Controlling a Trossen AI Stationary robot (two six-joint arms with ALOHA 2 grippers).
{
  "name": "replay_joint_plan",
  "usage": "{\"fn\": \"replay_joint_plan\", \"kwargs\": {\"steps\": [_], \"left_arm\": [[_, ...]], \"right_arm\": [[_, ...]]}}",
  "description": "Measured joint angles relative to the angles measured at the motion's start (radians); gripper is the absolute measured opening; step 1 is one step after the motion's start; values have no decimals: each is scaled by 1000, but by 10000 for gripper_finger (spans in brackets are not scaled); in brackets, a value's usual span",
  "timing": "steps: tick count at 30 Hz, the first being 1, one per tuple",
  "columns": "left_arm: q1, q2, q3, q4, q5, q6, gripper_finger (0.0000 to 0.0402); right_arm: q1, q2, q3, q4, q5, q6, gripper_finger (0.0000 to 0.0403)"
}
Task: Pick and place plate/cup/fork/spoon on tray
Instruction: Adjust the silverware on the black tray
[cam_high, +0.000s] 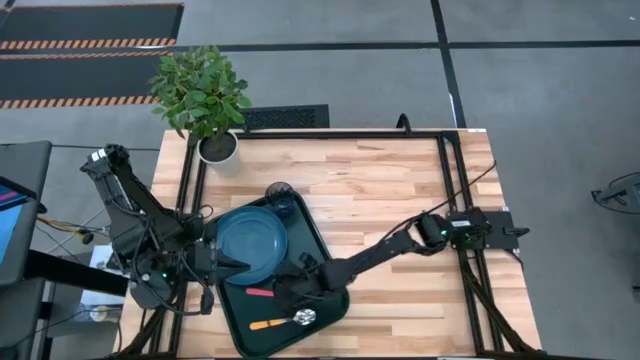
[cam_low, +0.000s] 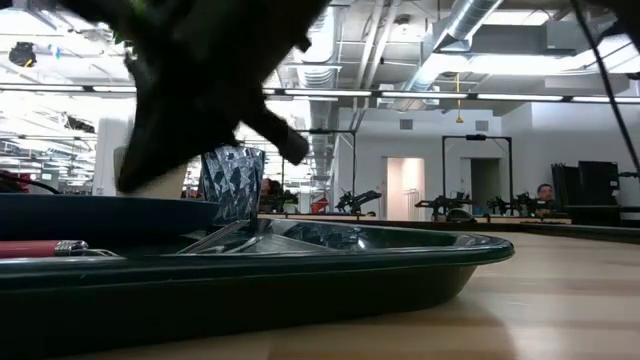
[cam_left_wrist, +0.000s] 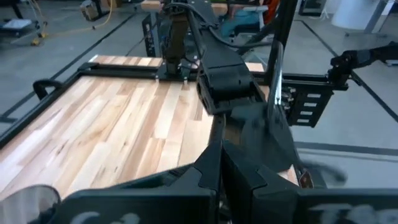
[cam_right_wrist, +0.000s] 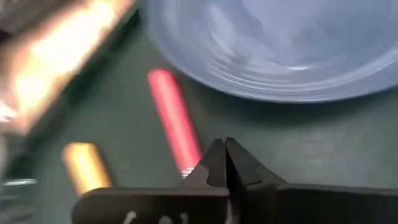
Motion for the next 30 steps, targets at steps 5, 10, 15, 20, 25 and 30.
{"fn": "replay_joint_plan", "kwargs": {"steps": [5, 10, 15, 20, 25, 30], "left_arm": [[0, 0, 0, -77, 2, -95, 0], [0, 0, 0, -110, 2, -133, 0], [0, 0, 0, -114, 2, -133, 0], [0, 0, 0, -121, 2, -133, 0], [0, 0, 0, -122, 3, -133, 0], [0, 0, 0, -122, 2, -133, 0]], "right_arm": [[-17, 117, 180, -130, -1, -47, 3], [-18, 167, 278, -157, -19, -74, 3], [-17, 187, 279, -150, -29, -73, 3], [-15, 197, 280, -140, -32, -65, 3], [-8, 197, 279, -134, -38, -69, 2], [-7, 197, 279, -134, -58, -76, 4]]}}
